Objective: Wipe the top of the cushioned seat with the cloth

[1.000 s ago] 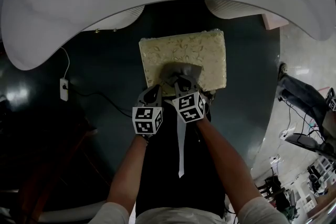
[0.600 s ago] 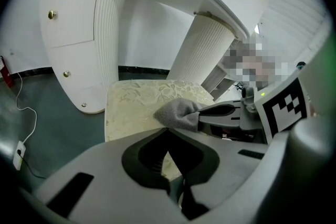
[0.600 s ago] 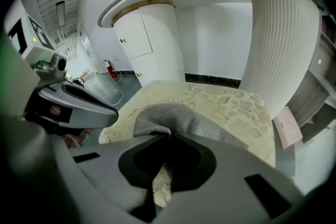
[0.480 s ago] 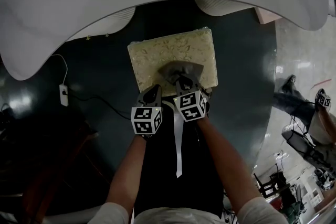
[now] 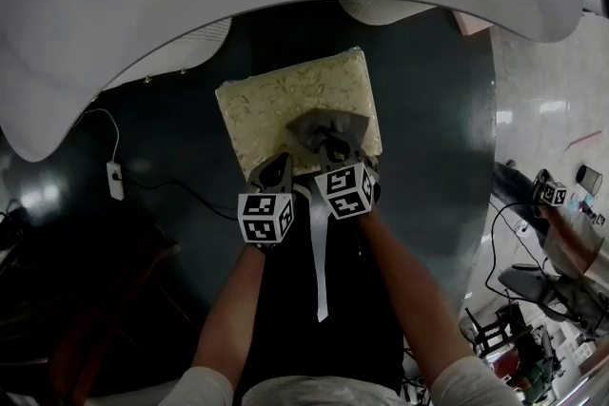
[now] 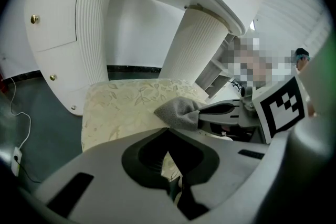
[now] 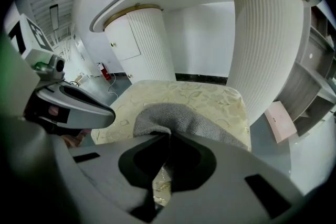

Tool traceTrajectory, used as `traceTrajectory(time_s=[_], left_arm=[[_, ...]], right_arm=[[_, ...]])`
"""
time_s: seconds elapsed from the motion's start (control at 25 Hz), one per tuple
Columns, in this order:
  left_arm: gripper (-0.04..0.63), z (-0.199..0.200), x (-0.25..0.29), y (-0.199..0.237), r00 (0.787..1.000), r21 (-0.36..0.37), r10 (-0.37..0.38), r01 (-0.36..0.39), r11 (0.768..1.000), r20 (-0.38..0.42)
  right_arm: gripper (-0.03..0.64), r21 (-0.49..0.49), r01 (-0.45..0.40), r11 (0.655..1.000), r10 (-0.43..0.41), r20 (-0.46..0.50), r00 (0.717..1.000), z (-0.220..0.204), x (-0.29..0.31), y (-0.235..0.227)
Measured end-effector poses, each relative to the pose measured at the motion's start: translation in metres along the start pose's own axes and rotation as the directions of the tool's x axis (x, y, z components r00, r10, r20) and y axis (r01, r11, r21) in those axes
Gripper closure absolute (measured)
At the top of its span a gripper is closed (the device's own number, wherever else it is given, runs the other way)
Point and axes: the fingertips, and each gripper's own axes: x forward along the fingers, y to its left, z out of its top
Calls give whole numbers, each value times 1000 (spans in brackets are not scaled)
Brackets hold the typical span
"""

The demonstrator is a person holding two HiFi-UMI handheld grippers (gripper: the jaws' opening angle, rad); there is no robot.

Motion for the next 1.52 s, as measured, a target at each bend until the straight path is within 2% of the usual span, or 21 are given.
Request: traceTrajectory(time_s=[1.0, 1.52], left_arm=[[583, 13, 30, -39, 1000, 12, -14, 14, 1000, -25], [583, 20, 39, -55, 1000, 24, -13, 13, 1000, -15]], right_arm=[[603, -13, 3, 1000, -3, 14, 1000, -6, -13, -53], [603, -26, -15, 1000, 16, 34, 999, -7, -19, -65]])
